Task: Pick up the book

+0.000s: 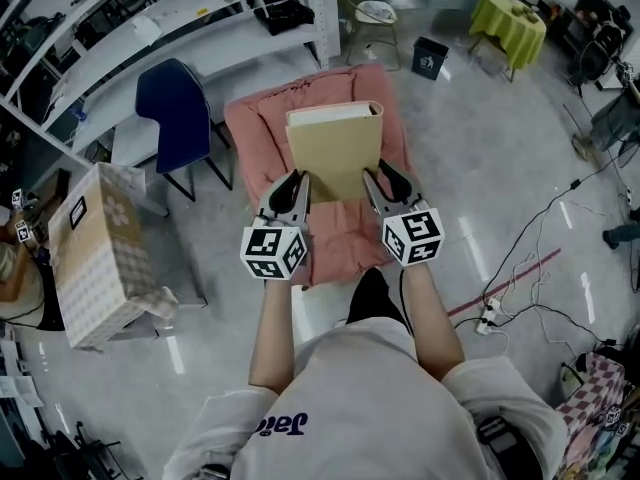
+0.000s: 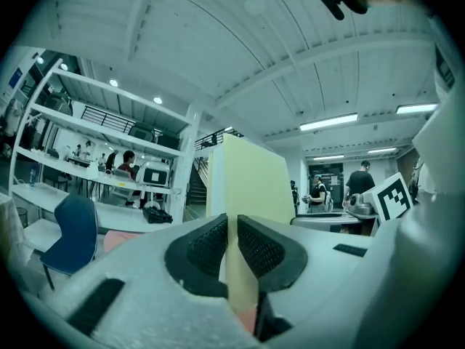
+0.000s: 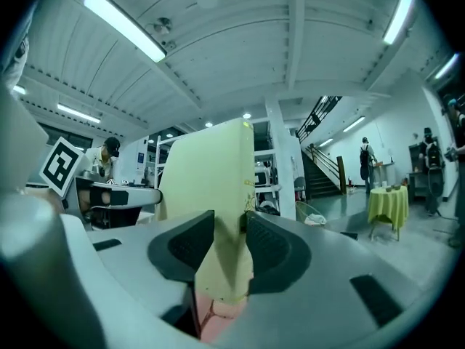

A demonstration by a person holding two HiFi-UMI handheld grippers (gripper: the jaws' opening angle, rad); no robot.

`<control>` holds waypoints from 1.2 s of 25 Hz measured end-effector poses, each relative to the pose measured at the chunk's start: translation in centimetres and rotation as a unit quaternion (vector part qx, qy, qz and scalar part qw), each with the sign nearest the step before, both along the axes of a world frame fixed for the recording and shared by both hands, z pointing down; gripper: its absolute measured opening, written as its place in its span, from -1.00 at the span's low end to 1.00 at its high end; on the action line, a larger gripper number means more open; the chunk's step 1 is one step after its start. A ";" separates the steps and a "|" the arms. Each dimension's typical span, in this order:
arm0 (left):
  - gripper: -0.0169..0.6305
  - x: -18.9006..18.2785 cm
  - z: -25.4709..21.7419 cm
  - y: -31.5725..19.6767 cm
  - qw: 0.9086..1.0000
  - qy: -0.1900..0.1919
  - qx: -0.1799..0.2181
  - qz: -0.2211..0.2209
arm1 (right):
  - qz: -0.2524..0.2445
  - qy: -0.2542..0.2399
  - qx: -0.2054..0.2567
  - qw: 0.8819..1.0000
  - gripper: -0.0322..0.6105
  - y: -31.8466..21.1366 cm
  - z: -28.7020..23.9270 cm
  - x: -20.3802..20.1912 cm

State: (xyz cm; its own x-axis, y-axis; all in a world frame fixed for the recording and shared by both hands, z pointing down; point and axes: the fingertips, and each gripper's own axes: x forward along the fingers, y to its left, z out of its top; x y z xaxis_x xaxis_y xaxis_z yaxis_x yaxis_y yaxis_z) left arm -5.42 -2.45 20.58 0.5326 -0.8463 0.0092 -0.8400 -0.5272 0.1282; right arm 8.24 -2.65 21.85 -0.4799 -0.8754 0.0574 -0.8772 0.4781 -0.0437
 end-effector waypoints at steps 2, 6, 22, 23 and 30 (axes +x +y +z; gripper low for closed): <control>-0.81 0.0 -1.5 0.9 1.000 0.004 0.018 0.002 | 0.004 0.001 0.017 1.000 -0.49 0.8 -1.6 0.0; -0.81 -0.1 -3.3 2.3 0.999 0.007 0.041 0.001 | 0.004 0.001 0.037 0.999 -0.50 2.2 -3.5 0.0; -0.81 -1.2 -4.8 4.0 0.998 0.007 0.062 -0.010 | -0.001 0.014 0.061 0.998 -0.53 3.4 -5.3 -1.1; -0.81 -1.3 -4.9 3.9 0.998 0.007 0.063 -0.011 | -0.001 0.014 0.062 0.998 -0.53 3.3 -5.4 -1.2; -0.81 -1.3 -4.6 4.0 0.998 0.013 0.063 -0.015 | -0.005 0.014 0.059 0.998 -0.54 3.6 -5.3 -1.0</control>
